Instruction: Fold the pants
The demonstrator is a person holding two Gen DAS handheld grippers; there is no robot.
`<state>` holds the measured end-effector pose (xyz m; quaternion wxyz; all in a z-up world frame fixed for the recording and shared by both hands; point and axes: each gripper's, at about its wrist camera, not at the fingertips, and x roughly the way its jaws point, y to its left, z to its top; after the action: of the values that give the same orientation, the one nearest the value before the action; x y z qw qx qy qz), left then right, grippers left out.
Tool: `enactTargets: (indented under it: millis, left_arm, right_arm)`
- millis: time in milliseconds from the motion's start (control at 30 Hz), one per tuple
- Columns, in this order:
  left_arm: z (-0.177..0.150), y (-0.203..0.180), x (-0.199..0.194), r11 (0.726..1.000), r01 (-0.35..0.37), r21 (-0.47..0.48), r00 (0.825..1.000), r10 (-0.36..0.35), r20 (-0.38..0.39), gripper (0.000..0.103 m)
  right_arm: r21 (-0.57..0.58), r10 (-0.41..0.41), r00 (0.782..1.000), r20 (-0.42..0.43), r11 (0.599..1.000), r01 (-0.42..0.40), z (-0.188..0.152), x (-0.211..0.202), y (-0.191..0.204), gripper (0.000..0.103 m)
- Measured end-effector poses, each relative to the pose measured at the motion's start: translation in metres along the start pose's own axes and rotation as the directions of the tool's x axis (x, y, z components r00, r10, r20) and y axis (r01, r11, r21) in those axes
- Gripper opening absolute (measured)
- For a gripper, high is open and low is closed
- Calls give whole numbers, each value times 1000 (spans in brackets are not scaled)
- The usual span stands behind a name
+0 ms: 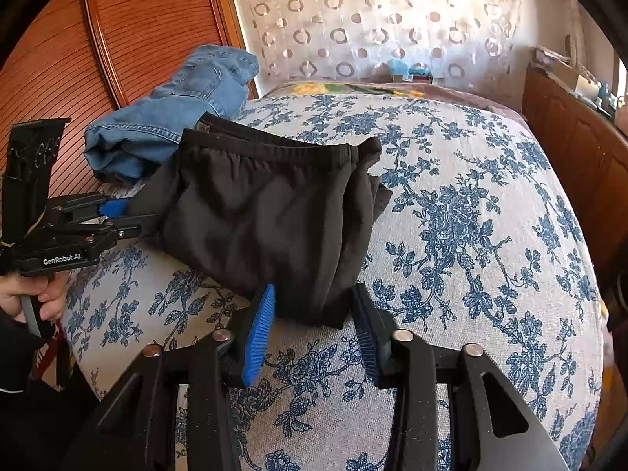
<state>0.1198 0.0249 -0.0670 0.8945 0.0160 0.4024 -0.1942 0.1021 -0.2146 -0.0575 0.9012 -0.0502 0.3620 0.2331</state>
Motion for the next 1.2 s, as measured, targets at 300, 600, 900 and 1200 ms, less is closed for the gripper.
enactTargets:
  millis: [300, 600, 900, 1200]
  left_arm:
    - [-3, -7, -36, 1000, 21, 1, 996, -21, 92, 14]
    - [-23, -19, -71, 999, 42, 12, 993, -43, 113, 14]
    - [-28, -29, -73, 998, 50, 23, 994, -52, 98, 21]
    - [-27, -22, -71, 1000, 10, 19, 993, -13, 117, 58]
  right_arm:
    - [28, -1, 994, 114, 1000, -2, -5, -34, -7, 10]
    - [49, 71, 988, 134, 996, -78, -36, -75, -2, 9]
    - [15, 49, 993, 106, 999, -51, -43, -88, 4, 13]
    - [-17, 11, 995, 100, 1000, -9, -38, -89, 15, 16]
